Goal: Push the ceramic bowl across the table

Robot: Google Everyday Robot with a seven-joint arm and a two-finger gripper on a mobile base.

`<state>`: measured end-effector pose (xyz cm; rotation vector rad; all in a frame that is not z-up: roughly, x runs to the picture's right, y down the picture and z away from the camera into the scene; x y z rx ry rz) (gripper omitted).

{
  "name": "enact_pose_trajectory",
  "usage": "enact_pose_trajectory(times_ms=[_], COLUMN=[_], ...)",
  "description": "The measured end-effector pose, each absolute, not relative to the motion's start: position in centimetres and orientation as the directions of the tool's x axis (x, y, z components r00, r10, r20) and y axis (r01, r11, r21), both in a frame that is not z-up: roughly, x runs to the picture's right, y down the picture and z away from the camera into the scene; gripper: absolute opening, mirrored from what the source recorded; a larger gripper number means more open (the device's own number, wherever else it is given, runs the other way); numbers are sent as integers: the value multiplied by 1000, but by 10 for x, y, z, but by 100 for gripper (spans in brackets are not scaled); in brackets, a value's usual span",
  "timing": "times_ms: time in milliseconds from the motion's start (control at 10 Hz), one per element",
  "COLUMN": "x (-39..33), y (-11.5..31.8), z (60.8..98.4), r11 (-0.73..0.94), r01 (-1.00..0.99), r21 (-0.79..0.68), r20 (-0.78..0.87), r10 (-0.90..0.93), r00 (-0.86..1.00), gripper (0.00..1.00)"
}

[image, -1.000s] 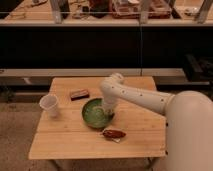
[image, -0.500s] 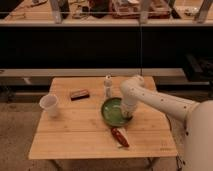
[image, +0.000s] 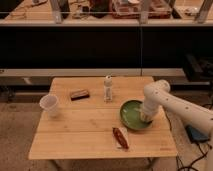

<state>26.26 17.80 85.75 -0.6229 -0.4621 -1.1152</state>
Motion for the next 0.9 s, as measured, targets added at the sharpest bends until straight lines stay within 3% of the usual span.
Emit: enact_pose_trajectory(times_ms=[200, 300, 900], x=[267, 266, 264], y=[175, 174, 164], z=[853, 853, 844], r11=[328, 327, 326], r01=[919, 920, 921], r21=[-218, -215, -212], r20=[624, 624, 623], r10=[-677, -678, -681], r00=[390, 387, 384], gripper=[2, 10, 70])
